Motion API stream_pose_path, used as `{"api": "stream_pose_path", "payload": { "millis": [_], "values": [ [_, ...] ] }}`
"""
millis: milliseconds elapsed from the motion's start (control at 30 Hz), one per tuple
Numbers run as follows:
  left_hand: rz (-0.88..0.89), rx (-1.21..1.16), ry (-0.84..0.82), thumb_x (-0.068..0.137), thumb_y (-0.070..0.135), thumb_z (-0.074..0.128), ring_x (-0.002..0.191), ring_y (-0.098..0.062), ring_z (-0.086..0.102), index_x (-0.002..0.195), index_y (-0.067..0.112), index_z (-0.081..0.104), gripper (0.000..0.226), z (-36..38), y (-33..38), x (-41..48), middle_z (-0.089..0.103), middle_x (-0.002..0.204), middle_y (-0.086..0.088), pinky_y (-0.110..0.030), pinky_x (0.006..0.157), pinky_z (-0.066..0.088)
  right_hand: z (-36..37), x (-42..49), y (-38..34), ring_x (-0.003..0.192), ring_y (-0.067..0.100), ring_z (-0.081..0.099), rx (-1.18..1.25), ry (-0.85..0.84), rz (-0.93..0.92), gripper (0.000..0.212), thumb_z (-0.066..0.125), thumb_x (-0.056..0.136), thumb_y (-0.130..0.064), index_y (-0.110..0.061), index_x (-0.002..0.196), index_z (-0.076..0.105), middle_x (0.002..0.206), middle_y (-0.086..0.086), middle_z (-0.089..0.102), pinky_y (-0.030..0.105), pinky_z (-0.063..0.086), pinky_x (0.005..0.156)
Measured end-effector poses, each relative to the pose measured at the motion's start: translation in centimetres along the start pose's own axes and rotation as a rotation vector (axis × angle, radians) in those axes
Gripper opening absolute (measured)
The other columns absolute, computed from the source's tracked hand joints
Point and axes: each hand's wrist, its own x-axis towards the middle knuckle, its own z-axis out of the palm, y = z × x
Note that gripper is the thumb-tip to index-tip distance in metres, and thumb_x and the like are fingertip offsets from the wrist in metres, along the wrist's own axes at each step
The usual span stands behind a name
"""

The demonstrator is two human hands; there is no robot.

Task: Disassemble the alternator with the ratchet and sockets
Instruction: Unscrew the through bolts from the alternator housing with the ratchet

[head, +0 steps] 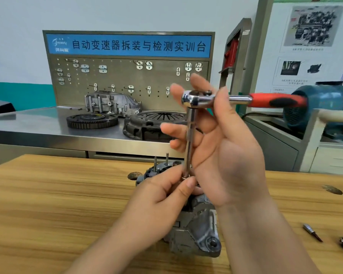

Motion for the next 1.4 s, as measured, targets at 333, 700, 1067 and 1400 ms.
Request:
{"api": "stream_pose_path", "payload": {
  "millis": [333,700,1067,1400],
  "values": [
    [-0.05,0.021,0.04,0.092,0.035,0.053,0.057,0.007,0.05,0.072,0.025,0.062,0.024,0.47,-0.04,-0.03,0.058,0.057,0.023,-0.014,0.053,0.034,0.19,-0.12,0.02,0.087,0.017,0.07,-0.062,0.017,-0.107,0.024,0.058,0.085,-0.026,-0.034,0.105,0.069,0.121,-0.003,0.068,0.024,0.053,0.066],
    [-0.036,0.094,-0.004,0.092,0.026,0.052,0.068,0.016,0.056,0.078,0.019,0.061,0.018,0.26,-0.04,-0.12,0.061,0.065,0.028,-0.006,0.057,0.036,-0.18,0.02,-0.29,0.089,0.015,0.068,-0.107,0.027,-0.133,0.023,0.058,0.085,-0.021,-0.032,0.097,0.074,0.108,-0.006,0.071,0.024,0.053,0.067],
    [-0.011,0.079,-0.002,0.087,0.041,0.049,0.065,0.006,0.056,0.08,0.035,0.063,0.017,0.16,-0.27,-0.09,0.062,0.066,0.023,-0.014,0.058,0.039,-0.42,0.04,-0.15,0.07,0.017,0.07,0.003,0.043,0.034,0.044,0.047,0.083,-0.048,-0.018,0.11,0.062,0.092,0.002,0.075,0.024,0.055,0.062],
    [-0.015,0.071,0.048,0.084,0.061,0.049,0.066,-0.029,0.053,0.077,0.019,0.062,0.044,0.44,-0.37,-0.15,0.06,0.066,-0.01,-0.04,0.057,0.041,-0.12,0.02,0.07,0.082,0.022,0.071,0.016,0.002,-0.069,0.031,0.056,0.084,-0.035,-0.023,0.111,0.065,0.111,0.01,0.071,0.033,0.056,0.084]
  ]
}}
